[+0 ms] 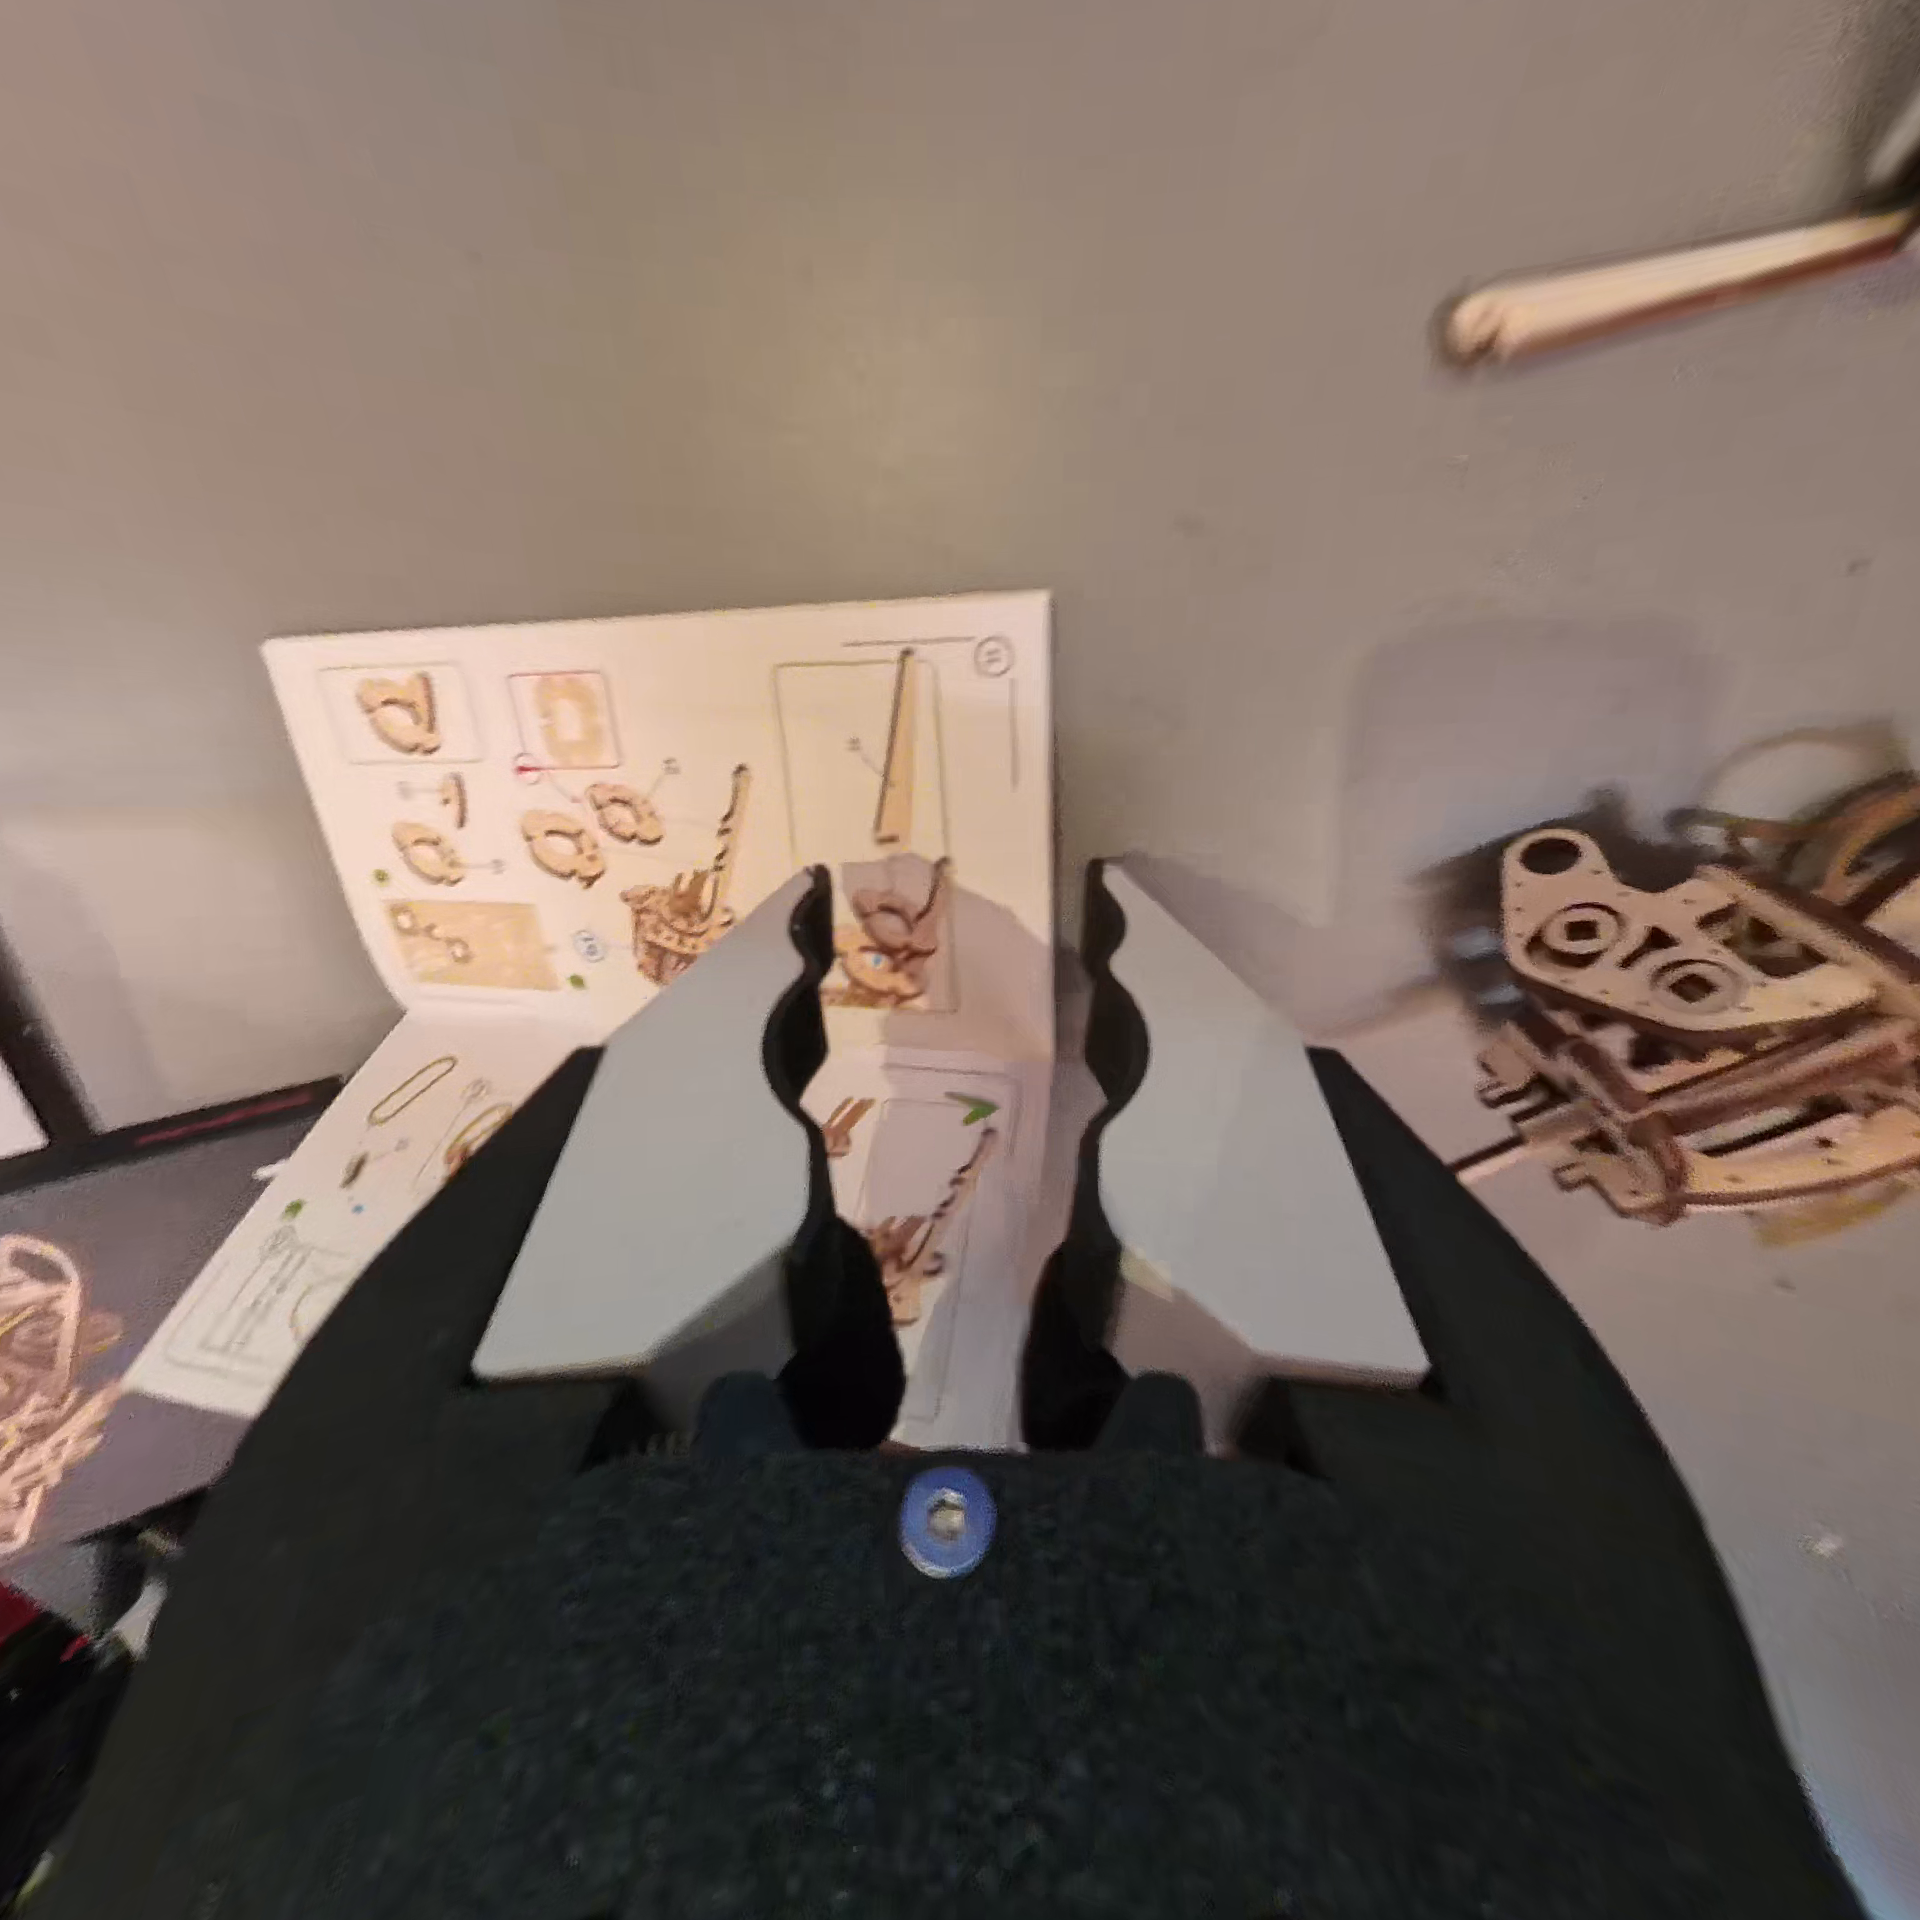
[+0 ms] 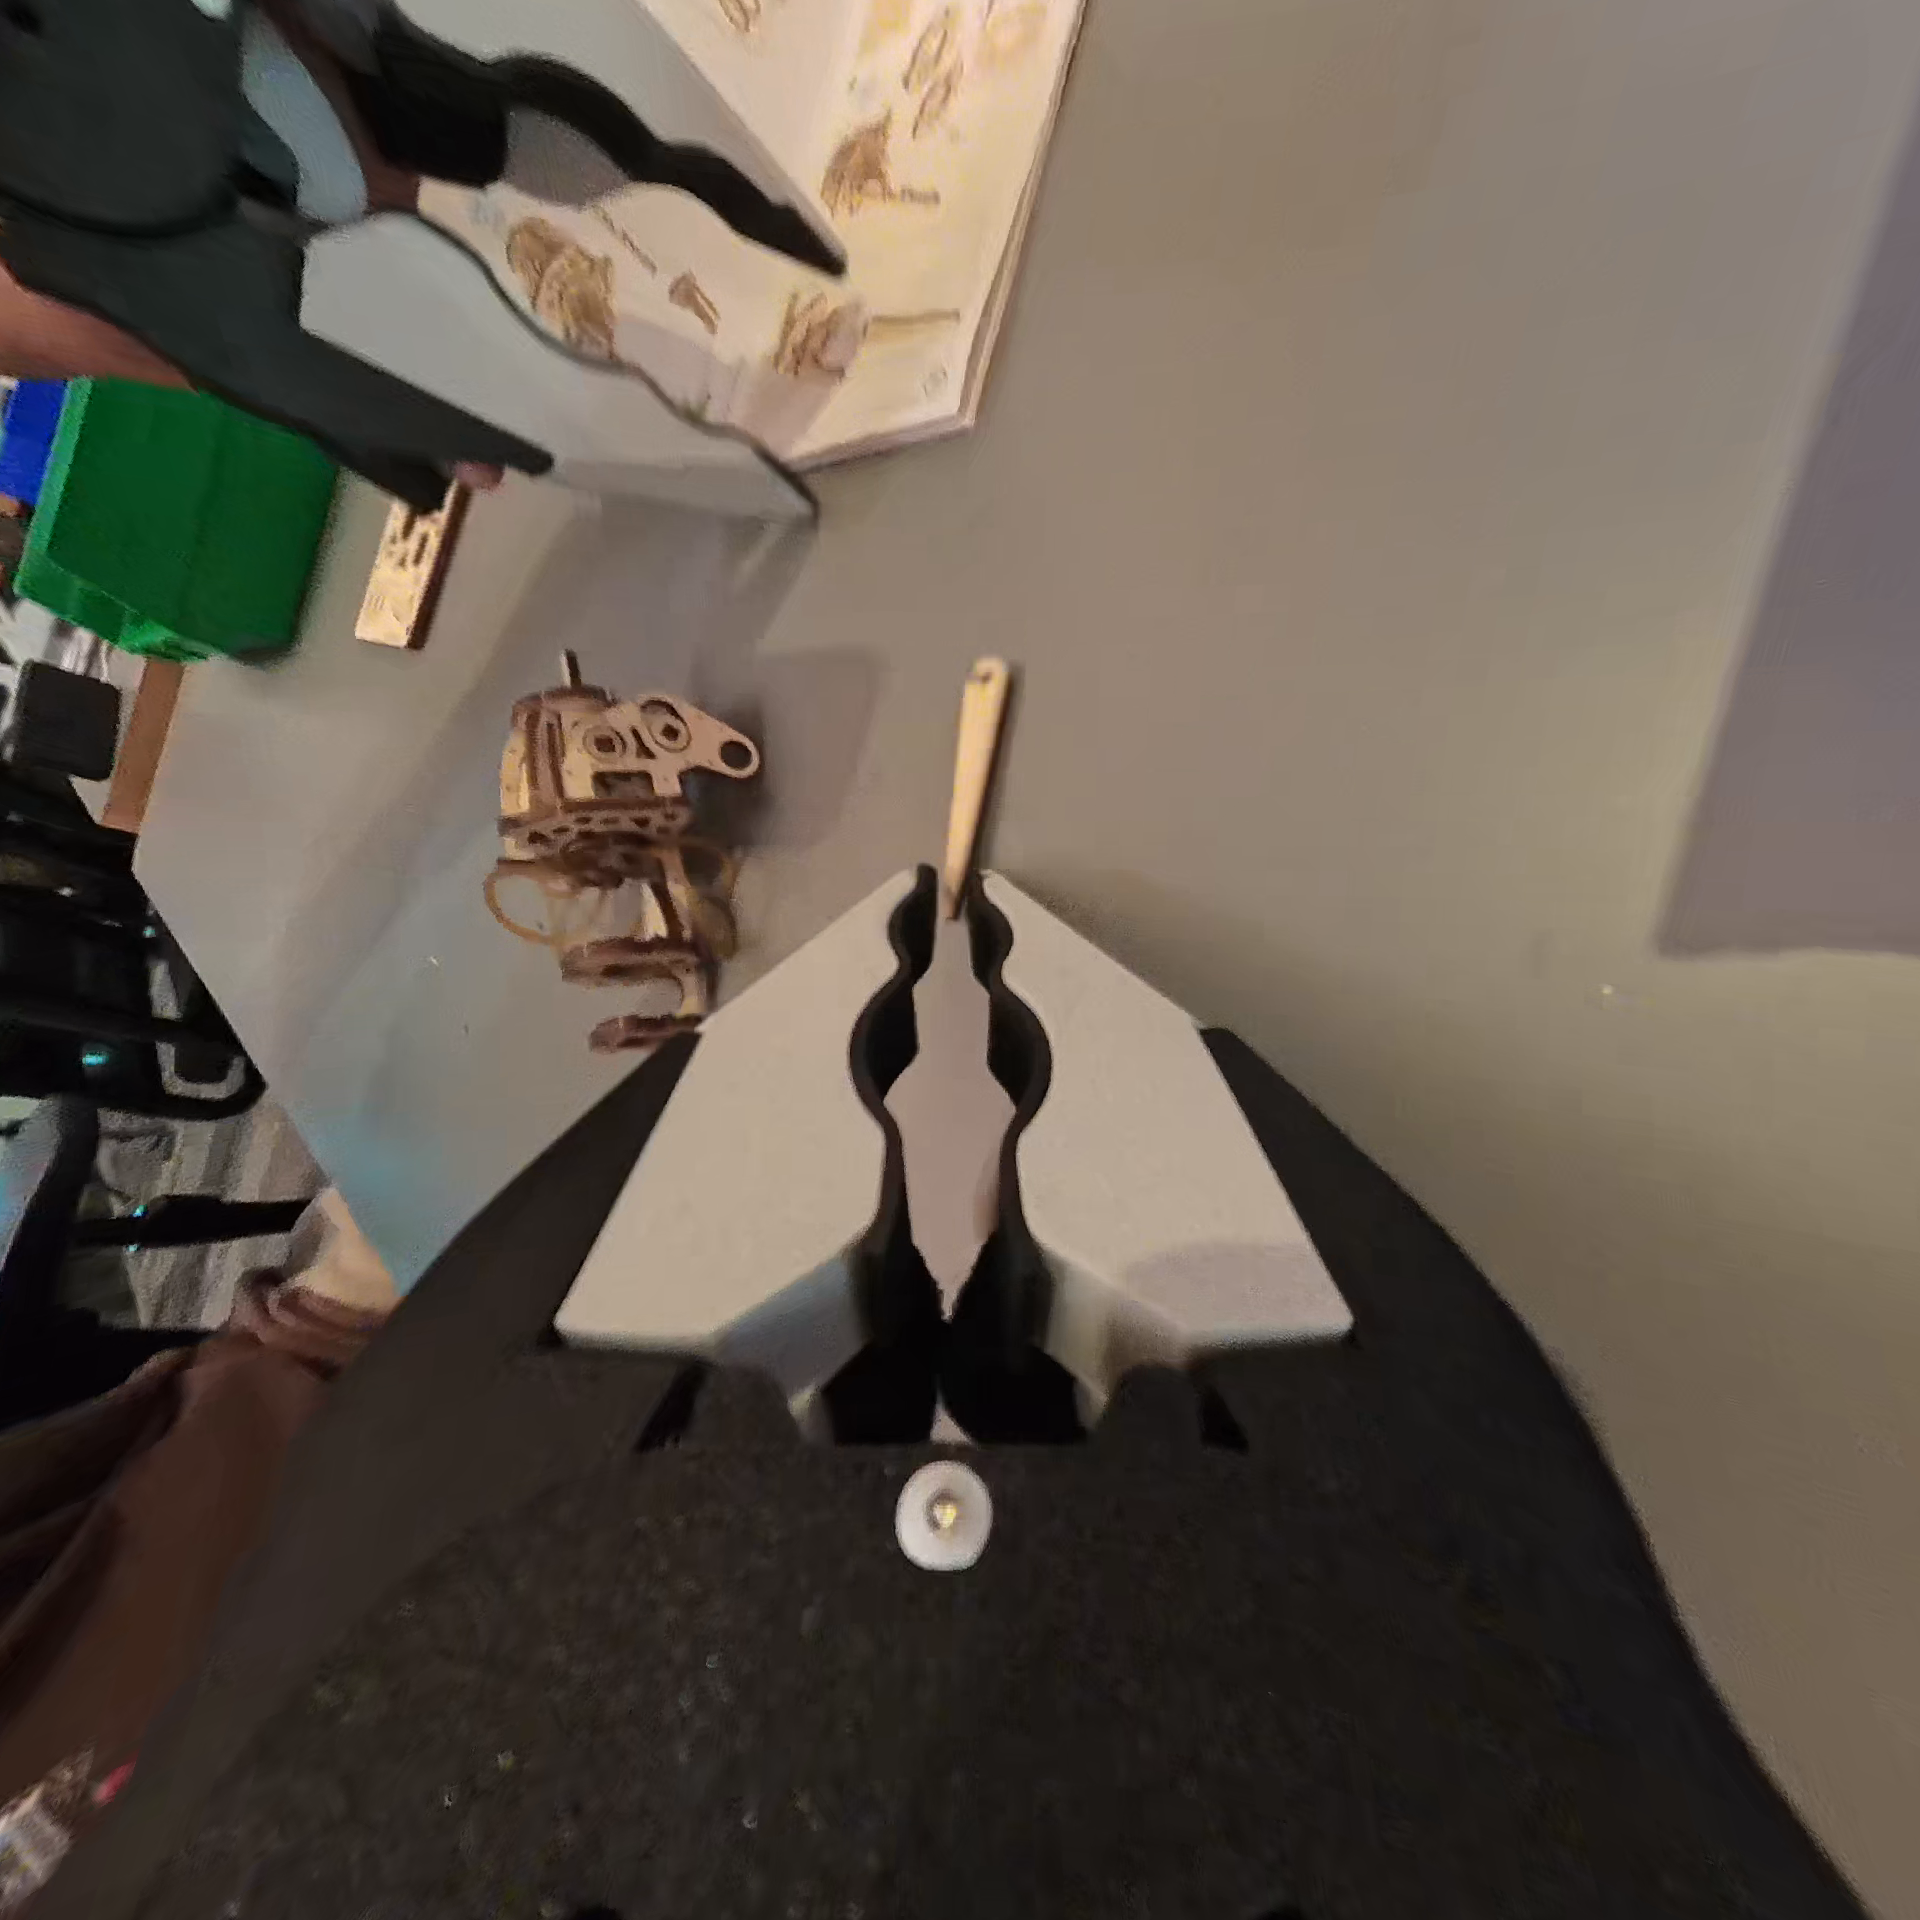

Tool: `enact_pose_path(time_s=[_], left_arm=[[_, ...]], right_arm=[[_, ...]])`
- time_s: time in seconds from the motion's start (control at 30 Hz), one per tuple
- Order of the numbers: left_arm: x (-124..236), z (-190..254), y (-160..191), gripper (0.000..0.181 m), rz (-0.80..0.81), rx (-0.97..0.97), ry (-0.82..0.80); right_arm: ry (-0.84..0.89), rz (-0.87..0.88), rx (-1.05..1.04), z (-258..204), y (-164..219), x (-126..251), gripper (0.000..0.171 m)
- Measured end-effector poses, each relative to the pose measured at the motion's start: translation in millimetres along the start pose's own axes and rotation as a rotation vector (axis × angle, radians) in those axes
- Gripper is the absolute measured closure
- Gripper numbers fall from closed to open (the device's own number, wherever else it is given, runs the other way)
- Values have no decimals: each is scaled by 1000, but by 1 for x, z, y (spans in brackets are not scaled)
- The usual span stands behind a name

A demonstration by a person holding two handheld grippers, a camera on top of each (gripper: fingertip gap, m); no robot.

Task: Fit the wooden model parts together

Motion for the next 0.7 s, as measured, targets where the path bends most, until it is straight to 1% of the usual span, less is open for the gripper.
enact_pose_path(time_s=[0.03,0.1,0.2,0.3,0.4,0.43,0.5,0.57,0.6,0.63,0.67,0.7], left_arm=[[0,-3,3,143,6,13,-23],[-2,0,6,159,43,47,7],[-3,2,14,166,110,135,22],[7,2,26,175,254,271,-17],[30,4,44,181,445,452,-59],[42,4,49,179,484,479,-89],[68,-3,54,169,544,489,-180],[85,-21,59,167,518,502,-272],[88,-32,61,165,501,511,-281],[86,-43,64,160,475,533,-256],[77,-55,70,147,418,585,-232],[67,-66,76,126,370,646,-210]], right_arm=[[-17,8,-6,0,0,1,167],[-24,25,-14,2,-1,5,160],[39,23,43,6,0,11,151],[114,39,108,6,-2,18,146],[138,88,199,-8,-10,17,141],[143,109,243,-15,-15,15,138],[156,142,341,-29,-30,8,132],[169,155,421,-41,-49,-2,132],[163,148,443,-45,-59,-9,132],[155,126,449,-47,-68,-18,132],[149,93,442,-47,-75,-28,130],[145,57,427,-45,-82,-38,128]])
Point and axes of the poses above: each gripper's, where its closed fingertips meet, x back along the fingers, y out of its underside, z = x × y across the jaws, the point moved 5 cm from there along x, back along the fingers, and after that the axes turned 5 degrees about -z, right-handed, at the moved point
